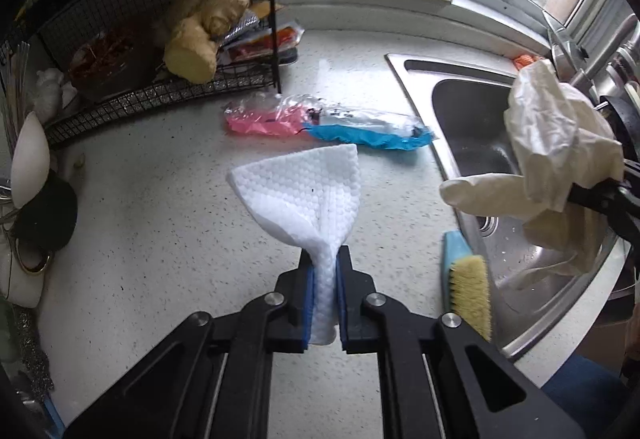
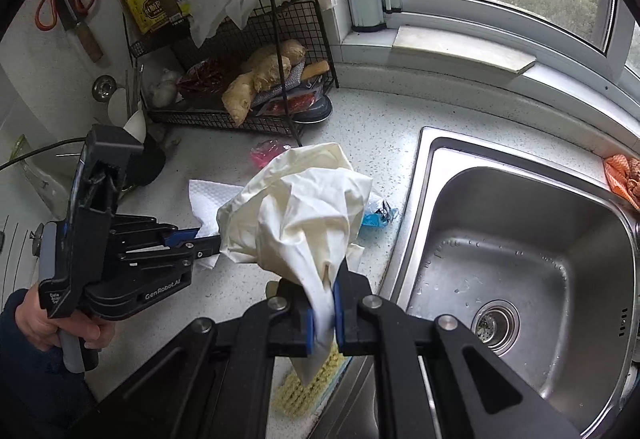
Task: Collect trash
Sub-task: 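Carry the cloth and gloves down over the red bin with both grippers, then open the left gripper to drop the cloth while the right drops the gloves, then raise both tools from the bin back up toward the counter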
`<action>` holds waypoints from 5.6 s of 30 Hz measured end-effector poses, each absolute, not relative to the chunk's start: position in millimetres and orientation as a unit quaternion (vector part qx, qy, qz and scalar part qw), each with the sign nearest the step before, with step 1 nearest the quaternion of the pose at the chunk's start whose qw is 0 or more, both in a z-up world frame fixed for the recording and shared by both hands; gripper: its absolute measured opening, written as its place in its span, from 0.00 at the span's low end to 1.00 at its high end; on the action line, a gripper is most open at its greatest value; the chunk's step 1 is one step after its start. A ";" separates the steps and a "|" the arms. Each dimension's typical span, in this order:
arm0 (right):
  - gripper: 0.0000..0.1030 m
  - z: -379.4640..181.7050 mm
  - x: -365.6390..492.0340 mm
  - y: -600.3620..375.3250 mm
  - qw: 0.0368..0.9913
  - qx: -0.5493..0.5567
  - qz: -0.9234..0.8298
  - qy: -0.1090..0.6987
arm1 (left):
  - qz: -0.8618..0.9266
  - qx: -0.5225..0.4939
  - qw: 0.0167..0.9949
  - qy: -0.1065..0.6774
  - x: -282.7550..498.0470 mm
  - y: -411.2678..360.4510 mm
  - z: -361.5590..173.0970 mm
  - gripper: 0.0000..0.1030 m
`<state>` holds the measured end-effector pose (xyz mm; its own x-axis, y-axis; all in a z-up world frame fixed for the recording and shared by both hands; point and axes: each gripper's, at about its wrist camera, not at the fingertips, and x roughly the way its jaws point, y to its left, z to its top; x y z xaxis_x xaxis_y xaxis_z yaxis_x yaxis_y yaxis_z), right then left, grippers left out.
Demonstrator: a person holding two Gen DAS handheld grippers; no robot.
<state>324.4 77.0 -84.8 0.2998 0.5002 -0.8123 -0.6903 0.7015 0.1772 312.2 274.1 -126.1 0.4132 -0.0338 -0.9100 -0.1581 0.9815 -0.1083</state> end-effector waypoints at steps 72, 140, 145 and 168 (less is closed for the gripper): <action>0.07 -435.0 157.3 -148.5 0.734 -0.134 0.285 0.602 | -0.086 -0.055 0.747 0.657 131.6 -38.1 -507.0 0.09; 0.99 -394.7 117.5 -145.2 0.758 -0.143 0.274 0.574 | -0.036 -0.078 0.820 0.565 72.8 -2.2 -364.1 1.00; 0.99 -314.2 108.8 -151.3 0.777 -0.128 0.278 0.550 | -0.021 -0.063 0.838 0.542 67.9 -5.6 -282.4 1.00; 0.99 -117.1 131.2 -126.3 0.822 -0.113 0.341 0.443 | 0.056 -0.041 0.888 0.454 87.5 33.7 -86.8 1.00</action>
<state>131.2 -126.3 -117.1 0.3763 0.4597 -0.8044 -0.6598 0.7425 0.1157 87.5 33.7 -86.8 0.5811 0.0623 -0.8114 -0.1369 0.9903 -0.0220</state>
